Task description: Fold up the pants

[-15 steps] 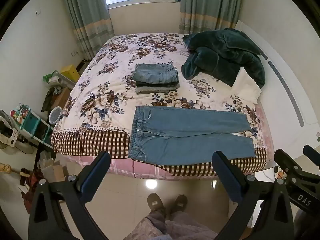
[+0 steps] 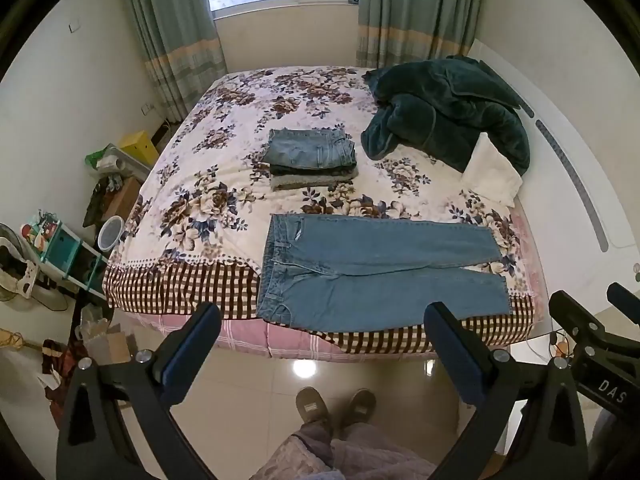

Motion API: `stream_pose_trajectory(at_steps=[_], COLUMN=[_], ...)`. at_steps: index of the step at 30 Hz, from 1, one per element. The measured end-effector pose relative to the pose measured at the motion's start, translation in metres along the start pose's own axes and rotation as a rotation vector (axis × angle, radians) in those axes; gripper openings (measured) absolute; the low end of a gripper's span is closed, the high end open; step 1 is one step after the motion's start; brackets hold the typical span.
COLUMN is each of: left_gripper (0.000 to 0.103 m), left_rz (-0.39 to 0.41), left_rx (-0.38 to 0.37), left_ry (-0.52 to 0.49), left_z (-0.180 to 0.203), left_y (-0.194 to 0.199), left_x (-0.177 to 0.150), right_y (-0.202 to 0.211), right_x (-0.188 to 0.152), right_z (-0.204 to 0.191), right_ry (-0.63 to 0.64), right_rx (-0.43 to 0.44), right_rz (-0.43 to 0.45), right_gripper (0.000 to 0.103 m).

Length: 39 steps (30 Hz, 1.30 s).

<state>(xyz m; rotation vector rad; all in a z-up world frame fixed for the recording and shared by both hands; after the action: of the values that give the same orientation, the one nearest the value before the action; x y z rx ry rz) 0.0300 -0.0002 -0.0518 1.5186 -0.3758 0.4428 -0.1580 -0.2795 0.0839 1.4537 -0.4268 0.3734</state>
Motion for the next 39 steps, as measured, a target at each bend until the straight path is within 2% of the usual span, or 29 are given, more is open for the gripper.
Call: stream_pose_trajectory(at_steps=[11,15,17,39], left_gripper=[0.103,0.103,0.103,0.103], left_rz=[0.003,0.001,0.0,0.0], left_rx=[0.006,0.005,0.003,-0.001], left_ry=[-0.002,-0.002,0.002,0.004], left_z=[0.0,-0.002,-0.003,-0.002], left_y=[0.001,0.0,0.001,-0.003], left_x=[0.002,0.011,0.01,0.013], right_y=[0.01,0.01,-0.002,-0.002], right_x=[0.011,0.01,0.012,0.012], right_z=[-0.003,-0.001,-0.005,-0.004], right_ry=[-0.004,-0.003,0.003,0.02], right_rx=[0.004,0.006,0.007,0.018], right_rz=[0.003,-0.001,-0.003,-0.005], right_gripper=[0.103,0.103,0.103,0.103])
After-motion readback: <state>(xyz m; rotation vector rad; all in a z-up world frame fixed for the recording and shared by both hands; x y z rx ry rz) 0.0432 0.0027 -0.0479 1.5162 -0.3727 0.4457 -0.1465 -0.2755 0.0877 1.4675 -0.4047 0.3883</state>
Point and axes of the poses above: each gripper's, at about its wrist camera, not at the fingertips, and y roughly against the way its jaws point, z to its right, x to its top, the point moved 6 cm from there along -y, roughly the way its jaws point, and after that the axes turned 4 degrees about y, right-handed, at the moved point
